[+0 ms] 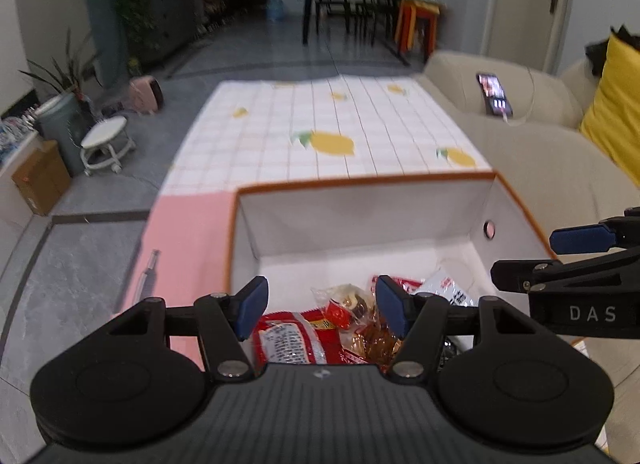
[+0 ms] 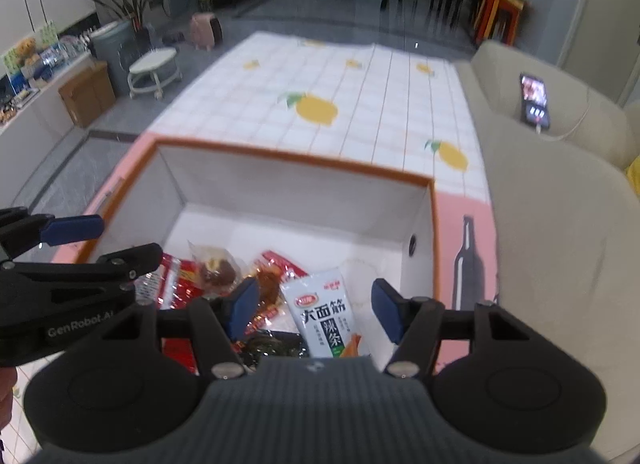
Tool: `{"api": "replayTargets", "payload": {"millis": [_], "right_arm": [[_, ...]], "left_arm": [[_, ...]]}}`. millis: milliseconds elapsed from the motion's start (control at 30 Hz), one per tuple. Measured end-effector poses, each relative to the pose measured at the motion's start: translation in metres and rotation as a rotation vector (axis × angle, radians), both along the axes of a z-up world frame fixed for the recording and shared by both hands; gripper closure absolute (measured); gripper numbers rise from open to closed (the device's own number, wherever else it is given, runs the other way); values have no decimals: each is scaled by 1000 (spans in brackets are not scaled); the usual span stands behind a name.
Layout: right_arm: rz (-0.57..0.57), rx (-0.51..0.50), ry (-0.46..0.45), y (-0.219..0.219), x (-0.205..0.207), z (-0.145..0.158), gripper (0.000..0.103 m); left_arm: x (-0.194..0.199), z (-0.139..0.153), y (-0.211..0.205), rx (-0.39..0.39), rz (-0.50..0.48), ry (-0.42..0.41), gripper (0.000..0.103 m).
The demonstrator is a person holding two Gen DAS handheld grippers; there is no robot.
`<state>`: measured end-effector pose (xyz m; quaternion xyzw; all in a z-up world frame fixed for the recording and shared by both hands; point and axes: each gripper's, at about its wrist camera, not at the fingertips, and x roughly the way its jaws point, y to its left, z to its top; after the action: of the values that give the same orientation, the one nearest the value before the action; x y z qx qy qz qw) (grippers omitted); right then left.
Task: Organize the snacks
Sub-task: 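Withdraw both tools from the box toward the remaining snacks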
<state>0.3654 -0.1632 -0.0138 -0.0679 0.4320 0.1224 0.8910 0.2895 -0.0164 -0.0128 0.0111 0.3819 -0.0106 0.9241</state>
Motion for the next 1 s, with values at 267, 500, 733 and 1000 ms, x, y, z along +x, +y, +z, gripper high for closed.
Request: {"api": "replayTargets", "payload": {"millis": [267,500,733,1000], "right_arm": [[-2,30,-145,-5,-64,41,42],[-35,52,-266,-14,-133,57,37],[-91,115,-314,-25,-206,50,34],[-151,152,-305,-34,-264,20,34]], "left_arm": [[-57,35,7,-24,55,-138,30],[-112,46,10,-29,46,-193,29],[-158,37,16,-42,36,-197,29],[-199,11,23,-75,-10,-169,29]]}}
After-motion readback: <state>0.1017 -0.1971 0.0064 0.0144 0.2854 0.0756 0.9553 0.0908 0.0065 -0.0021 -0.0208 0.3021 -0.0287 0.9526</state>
